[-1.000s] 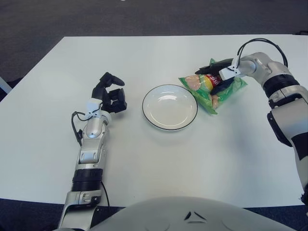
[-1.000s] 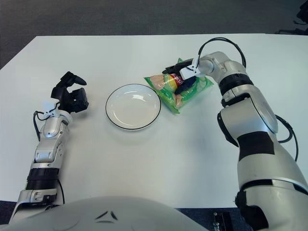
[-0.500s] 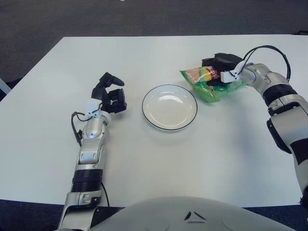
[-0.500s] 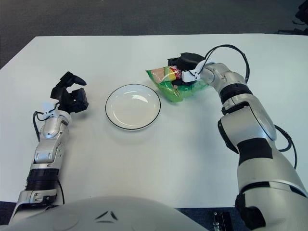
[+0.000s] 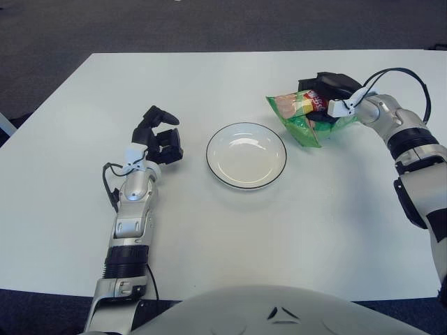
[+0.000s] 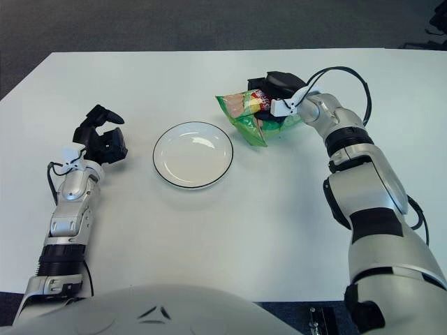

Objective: Put the snack into the plate.

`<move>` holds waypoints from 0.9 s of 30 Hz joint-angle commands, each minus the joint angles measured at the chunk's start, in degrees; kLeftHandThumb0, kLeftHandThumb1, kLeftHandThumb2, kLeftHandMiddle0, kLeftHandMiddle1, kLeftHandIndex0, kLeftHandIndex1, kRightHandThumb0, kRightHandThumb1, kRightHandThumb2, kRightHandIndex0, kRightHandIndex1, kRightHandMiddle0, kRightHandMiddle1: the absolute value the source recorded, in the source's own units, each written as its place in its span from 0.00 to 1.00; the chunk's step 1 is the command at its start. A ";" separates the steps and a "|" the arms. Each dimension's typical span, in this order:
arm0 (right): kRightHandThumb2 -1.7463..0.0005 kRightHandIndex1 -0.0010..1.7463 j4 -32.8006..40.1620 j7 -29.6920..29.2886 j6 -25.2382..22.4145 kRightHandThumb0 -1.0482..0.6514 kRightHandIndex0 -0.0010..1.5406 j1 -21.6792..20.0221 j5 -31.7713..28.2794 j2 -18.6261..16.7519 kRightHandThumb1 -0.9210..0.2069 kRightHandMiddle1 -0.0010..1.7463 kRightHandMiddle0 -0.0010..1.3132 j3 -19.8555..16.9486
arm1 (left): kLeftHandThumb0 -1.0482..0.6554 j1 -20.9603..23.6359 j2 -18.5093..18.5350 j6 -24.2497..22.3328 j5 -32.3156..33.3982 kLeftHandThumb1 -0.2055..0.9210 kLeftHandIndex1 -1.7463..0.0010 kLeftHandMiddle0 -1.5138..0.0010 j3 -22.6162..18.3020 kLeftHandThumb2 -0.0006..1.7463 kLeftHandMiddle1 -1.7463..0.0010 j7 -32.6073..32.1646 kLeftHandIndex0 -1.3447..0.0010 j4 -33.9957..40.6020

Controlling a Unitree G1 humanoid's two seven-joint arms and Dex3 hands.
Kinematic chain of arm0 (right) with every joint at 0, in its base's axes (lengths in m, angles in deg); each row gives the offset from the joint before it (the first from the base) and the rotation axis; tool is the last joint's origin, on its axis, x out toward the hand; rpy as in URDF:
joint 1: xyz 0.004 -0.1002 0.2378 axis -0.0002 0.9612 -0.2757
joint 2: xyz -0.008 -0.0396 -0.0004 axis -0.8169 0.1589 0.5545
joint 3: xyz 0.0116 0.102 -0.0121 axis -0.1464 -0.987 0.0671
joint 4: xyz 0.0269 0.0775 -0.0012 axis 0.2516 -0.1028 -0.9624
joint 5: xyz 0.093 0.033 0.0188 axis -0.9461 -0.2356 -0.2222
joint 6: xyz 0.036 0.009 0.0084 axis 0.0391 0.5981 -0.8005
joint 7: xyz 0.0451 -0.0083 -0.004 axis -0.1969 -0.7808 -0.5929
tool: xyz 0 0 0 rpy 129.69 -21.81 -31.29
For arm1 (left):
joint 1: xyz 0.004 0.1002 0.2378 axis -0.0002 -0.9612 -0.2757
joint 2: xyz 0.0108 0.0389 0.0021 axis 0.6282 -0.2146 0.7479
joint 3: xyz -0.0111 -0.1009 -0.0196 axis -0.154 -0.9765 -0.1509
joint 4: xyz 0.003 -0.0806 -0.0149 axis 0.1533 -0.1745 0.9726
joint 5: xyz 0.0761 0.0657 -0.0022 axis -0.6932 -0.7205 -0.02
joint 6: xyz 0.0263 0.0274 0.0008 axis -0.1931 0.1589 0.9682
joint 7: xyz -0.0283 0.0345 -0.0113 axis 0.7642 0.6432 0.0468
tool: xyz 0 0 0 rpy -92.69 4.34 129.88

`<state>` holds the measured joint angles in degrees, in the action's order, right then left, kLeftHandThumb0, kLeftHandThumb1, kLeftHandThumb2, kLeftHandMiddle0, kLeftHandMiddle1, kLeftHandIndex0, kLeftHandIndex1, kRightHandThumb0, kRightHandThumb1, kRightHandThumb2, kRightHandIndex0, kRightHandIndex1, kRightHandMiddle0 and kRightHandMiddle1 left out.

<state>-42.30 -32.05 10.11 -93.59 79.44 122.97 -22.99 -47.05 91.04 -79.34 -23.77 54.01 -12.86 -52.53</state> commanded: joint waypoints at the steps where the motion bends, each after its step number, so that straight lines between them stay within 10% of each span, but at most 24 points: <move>1: 0.20 1.00 3.40 -0.30 0.14 0.90 0.43 1.35 -2.07 0.35 0.59 1.00 0.63 -2.42 | 0.35 -4.65 -2.13 -0.78 0.15 0.56 0.00 0.17 0.07 0.68 0.00 -0.19 0.61 -3.13; 27: 0.09 1.00 20.74 1.93 -6.48 0.95 0.52 1.19 -9.95 -7.78 0.73 1.00 0.79 -11.31 | 0.35 -3.73 -1.60 -2.35 1.30 0.52 0.00 0.18 -0.80 0.71 0.00 1.55 0.58 -3.72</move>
<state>-22.43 -29.88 3.10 -91.66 71.21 116.51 -33.33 -46.70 91.24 -81.36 -22.97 53.21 -11.71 -53.32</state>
